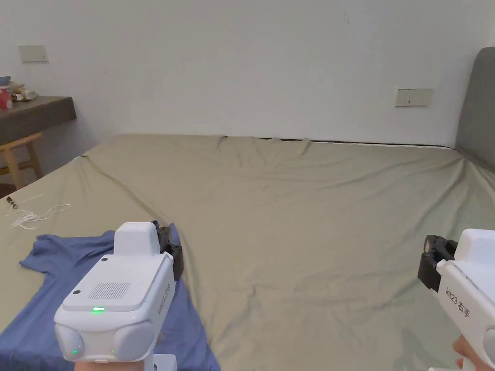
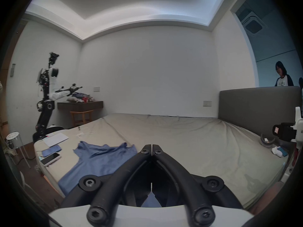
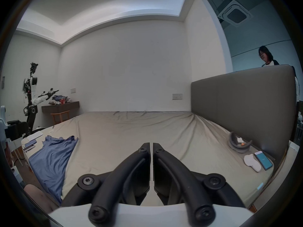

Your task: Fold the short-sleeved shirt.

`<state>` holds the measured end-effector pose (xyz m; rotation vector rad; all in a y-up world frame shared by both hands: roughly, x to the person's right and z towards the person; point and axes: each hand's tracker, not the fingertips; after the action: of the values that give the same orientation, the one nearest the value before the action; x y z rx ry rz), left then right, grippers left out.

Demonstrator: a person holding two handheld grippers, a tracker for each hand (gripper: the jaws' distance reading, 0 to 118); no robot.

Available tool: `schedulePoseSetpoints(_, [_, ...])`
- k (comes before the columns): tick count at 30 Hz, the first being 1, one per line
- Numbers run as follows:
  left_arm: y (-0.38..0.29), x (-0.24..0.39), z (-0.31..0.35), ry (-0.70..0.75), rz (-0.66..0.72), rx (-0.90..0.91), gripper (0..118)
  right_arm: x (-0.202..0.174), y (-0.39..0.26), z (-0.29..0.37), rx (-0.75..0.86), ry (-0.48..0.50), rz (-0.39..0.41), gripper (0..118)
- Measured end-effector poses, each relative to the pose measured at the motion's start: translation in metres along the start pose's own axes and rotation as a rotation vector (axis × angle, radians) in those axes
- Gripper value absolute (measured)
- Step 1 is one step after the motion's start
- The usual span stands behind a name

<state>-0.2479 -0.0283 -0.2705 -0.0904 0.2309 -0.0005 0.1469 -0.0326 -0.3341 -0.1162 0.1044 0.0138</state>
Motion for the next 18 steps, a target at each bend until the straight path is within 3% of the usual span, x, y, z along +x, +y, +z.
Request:
schedulePoseSetpoints(8, [-0.010, -0.075, 0.021, 0.217, 0.048, -0.016, 0, -0.091, 0.008, -0.026, 0.059, 0.293, 0.071, 3])
schedulePoseSetpoints(11, [-0.016, -0.094, 0.030, 0.263, 0.053, -0.022, 0, -0.122, 0.010, -0.026, 0.135, 0.392, 0.145, 3])
schedulePoseSetpoints(18, [-0.028, -0.120, 0.040, 0.323, 0.060, -0.052, 0, -0.158, 0.005, -0.037, 0.088, 0.497, 0.105, 3])
